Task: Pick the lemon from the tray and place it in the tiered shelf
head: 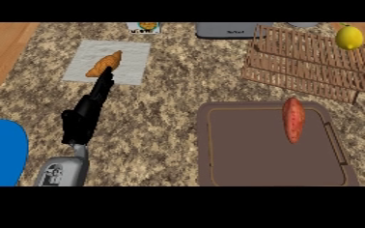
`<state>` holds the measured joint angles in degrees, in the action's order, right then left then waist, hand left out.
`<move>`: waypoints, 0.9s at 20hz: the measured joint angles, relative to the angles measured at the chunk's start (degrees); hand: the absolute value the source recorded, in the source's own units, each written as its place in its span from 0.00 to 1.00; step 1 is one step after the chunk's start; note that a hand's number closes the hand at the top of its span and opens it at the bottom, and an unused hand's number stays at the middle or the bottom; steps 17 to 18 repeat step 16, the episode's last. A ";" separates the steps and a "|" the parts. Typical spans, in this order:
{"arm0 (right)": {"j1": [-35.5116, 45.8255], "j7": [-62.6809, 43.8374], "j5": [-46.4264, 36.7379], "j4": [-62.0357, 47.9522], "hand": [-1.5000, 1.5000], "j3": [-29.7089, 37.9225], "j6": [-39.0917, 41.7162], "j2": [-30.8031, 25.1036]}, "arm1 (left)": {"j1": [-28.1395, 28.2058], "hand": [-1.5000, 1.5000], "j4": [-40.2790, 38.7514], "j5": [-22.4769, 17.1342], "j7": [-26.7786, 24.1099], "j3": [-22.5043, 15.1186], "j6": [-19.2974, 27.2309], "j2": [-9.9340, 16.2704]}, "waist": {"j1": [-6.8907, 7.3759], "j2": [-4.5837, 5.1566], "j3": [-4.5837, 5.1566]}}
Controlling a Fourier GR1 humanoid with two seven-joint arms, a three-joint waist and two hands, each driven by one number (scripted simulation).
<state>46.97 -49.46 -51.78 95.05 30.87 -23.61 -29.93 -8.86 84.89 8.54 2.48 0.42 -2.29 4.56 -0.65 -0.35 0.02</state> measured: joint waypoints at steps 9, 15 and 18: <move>-10.79 -9.73 11.63 14.63 0.00 14.44 18.55 -7.06 | 1.55 0.50 -0.15 -0.22 -0.76 0.82 0.19 0.32 | -1.85 -0.44 -0.03; -21.95 -8.38 25.24 21.78 0.00 28.65 30.41 -9.00 | 2.10 0.50 0.29 0.54 -0.39 0.42 1.25 -0.33 | -2.73 -0.57 -0.07; -23.30 -8.29 27.77 22.30 0.00 31.40 32.24 -9.71 | 2.24 0.50 0.52 0.45 -0.31 0.50 1.28 -0.35 | -2.70 -0.57 -0.08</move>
